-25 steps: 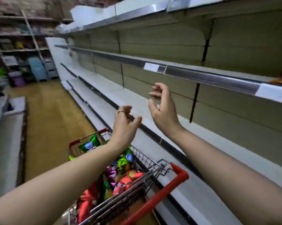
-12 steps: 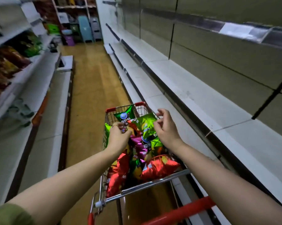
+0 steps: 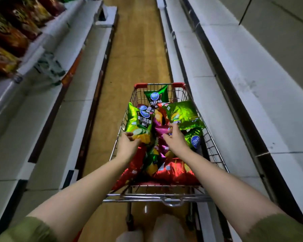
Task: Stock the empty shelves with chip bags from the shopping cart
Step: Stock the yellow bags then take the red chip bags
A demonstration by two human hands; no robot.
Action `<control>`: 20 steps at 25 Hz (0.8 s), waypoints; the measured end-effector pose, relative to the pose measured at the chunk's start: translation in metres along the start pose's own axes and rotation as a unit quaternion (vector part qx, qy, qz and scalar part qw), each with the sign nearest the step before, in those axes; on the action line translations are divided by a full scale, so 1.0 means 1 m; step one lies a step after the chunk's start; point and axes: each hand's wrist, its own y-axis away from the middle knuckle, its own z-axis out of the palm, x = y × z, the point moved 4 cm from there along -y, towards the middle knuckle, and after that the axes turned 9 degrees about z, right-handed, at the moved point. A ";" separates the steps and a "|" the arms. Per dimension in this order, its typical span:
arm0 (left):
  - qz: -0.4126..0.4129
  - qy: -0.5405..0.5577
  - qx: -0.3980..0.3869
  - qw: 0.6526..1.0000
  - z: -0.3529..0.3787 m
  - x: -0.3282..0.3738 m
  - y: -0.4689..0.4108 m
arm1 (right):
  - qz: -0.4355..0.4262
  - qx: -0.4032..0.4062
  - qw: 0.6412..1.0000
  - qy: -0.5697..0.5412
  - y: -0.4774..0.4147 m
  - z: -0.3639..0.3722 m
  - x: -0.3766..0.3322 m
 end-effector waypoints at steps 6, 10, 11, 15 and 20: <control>-0.062 0.001 0.067 0.996 -0.002 -0.044 0.004 | 0.111 -0.190 0.975 -0.008 -0.019 0.078 0.012; -0.062 -0.034 0.062 0.996 -0.011 -0.056 0.007 | 0.125 -0.213 0.962 0.118 -0.016 0.122 0.008; -0.061 -0.040 0.057 0.996 -0.013 -0.058 0.006 | 0.132 -0.203 0.961 0.133 -0.017 0.127 0.009; -0.053 -0.054 0.036 0.996 -0.016 -0.066 0.004 | 0.162 -0.191 0.961 0.117 -0.017 0.127 0.014; -0.034 -0.073 -0.015 0.997 -0.004 -0.066 0.002 | 0.158 -0.197 0.966 0.046 -0.009 0.119 0.023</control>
